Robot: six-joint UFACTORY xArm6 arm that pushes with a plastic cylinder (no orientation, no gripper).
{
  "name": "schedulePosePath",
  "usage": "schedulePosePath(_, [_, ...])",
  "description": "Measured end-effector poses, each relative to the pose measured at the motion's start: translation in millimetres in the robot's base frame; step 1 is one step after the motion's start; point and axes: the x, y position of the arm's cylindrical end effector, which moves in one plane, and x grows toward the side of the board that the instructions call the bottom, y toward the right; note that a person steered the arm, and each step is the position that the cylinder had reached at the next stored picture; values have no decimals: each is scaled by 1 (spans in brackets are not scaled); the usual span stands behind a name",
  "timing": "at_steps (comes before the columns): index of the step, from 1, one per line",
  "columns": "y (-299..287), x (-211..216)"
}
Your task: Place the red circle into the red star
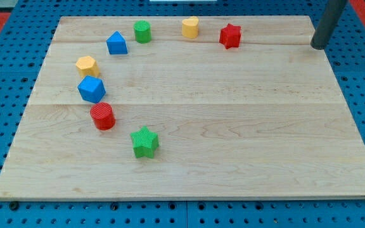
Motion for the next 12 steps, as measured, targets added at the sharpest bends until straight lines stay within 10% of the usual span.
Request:
schedulePosePath(2, [9, 3])
schedulePosePath(4, [-51, 177])
schedulePosePath(9, [-75, 223])
schedulePosePath(12, [-376, 316])
